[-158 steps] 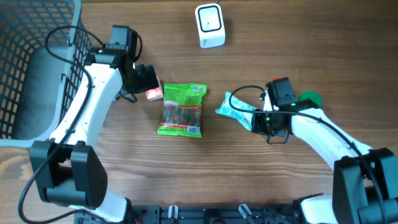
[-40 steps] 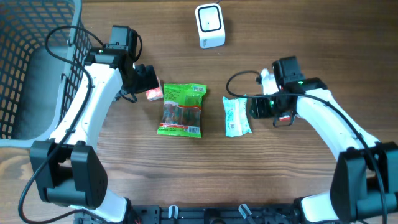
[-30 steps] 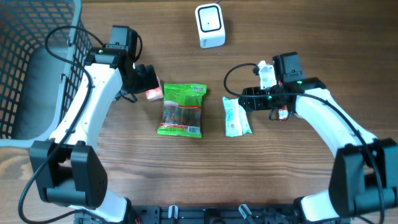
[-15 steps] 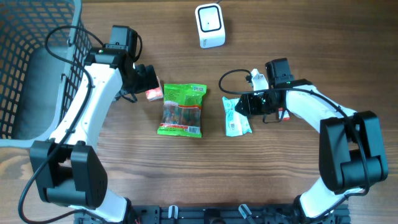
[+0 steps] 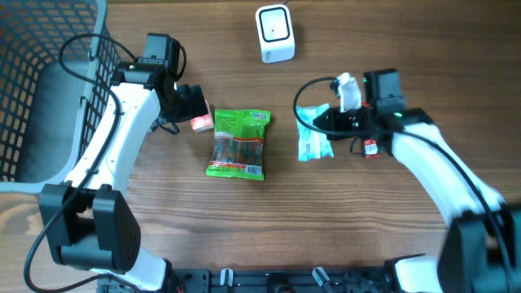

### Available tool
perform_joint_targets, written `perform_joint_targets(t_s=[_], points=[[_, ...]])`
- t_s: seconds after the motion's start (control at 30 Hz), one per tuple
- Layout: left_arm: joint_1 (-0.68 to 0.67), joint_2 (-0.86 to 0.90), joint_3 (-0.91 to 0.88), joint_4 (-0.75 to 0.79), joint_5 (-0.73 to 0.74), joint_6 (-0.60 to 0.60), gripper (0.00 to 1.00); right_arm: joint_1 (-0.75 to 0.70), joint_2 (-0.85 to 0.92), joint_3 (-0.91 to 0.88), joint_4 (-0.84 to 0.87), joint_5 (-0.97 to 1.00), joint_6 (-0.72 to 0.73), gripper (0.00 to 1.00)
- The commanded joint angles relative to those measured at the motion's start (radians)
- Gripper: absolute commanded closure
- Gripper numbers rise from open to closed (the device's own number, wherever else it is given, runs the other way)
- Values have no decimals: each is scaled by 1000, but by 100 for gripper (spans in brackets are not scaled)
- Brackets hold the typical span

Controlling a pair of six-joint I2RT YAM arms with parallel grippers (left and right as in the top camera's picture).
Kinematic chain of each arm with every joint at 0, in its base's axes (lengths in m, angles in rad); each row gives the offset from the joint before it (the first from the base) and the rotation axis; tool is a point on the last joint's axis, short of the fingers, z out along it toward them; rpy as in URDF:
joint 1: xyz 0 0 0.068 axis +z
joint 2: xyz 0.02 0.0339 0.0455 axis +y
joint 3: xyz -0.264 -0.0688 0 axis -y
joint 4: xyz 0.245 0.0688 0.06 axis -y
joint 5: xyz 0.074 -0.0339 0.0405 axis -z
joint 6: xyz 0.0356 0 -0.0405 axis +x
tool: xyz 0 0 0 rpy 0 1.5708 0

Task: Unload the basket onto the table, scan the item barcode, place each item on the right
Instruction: 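Lift tissue pack with right gripper up to white scanner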

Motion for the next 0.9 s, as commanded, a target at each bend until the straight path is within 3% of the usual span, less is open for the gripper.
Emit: perform_joint_targets(t_s=[0.0,0.17,0.27,0.4,0.53,0.63,0.77,0.87], points=[[1,-13,13,0,1,12,0,-5,-136,18,-1,-60,-23,96],[1,-13,13,0,1,12,0,-5,-299,22,-25,-56,-41,96],[1,-13,13,0,1,12,0,-5,-394,56,-55,50,43,96],[1,-13,13,0,1,12,0,-3,-420,247,-231,189,61,96],[1,-13,13,0,1,12,0,5,-339,523,-406,326,65,96],[1,-13,13,0,1,12,0,80,-209,758,-504,571,58,96],[1,-13,13,0,1,12,0,273,-51,828,-375,980,-25,96],[1,-13,13,0,1,12,0,384,135,828,-169,1244,-224,96]])
